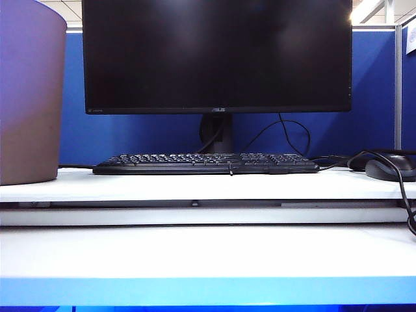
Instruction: Pick up all paper balls from the table and place them in the pink trash can.
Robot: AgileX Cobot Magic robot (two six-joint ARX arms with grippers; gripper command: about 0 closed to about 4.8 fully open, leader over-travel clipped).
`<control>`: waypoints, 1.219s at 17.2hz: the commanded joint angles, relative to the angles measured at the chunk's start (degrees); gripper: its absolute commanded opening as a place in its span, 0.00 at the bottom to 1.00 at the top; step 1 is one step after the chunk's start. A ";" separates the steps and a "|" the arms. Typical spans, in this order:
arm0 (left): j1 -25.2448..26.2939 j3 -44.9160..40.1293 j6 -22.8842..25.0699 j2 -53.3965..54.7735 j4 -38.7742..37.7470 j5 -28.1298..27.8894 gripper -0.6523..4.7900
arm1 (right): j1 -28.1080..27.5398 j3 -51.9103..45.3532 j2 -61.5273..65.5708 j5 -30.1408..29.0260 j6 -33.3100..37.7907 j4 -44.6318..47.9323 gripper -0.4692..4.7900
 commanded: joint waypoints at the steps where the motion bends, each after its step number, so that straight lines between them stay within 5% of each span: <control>1: 10.91 -0.72 -4.39 0.68 -12.85 14.29 0.11 | 0.17 0.24 -0.72 -1.70 -0.09 0.92 0.70; 3: 14.23 -1.66 -4.31 0.77 -14.88 18.29 0.13 | 0.17 0.24 -0.68 -1.75 0.17 1.42 0.70; 6: 14.40 -1.66 -4.55 0.77 -14.80 17.86 0.78 | 0.17 0.26 -0.76 -1.75 0.13 1.46 0.70; 7: 14.40 -1.66 -5.11 0.77 -14.75 17.53 0.91 | 0.17 0.26 -0.83 -1.75 0.15 1.44 0.70; 8: 14.40 -1.66 -5.11 0.72 -14.91 18.14 0.92 | 0.17 0.26 -0.83 -1.75 0.13 1.42 0.69; 9: 14.40 -1.66 -4.24 0.57 -15.15 19.61 0.59 | 0.17 0.26 -0.83 -1.75 0.15 1.40 0.69; 10: 14.38 -1.66 -4.17 0.02 -15.26 20.28 0.05 | 0.17 0.26 -0.85 -1.77 0.13 1.05 0.64; 12: 14.36 -1.66 -4.39 -2.86 -14.97 22.97 0.11 | 0.17 0.22 -1.38 -3.61 -1.49 -0.61 0.17; 13: 14.34 -1.66 -5.44 -5.42 -14.97 24.90 0.11 | 0.17 0.24 -1.95 -4.52 -2.16 -1.18 0.09; 21: 14.36 -2.54 -8.33 -38.38 -14.08 32.28 0.11 | 0.24 0.15 -20.72 -5.79 -3.98 1.57 0.08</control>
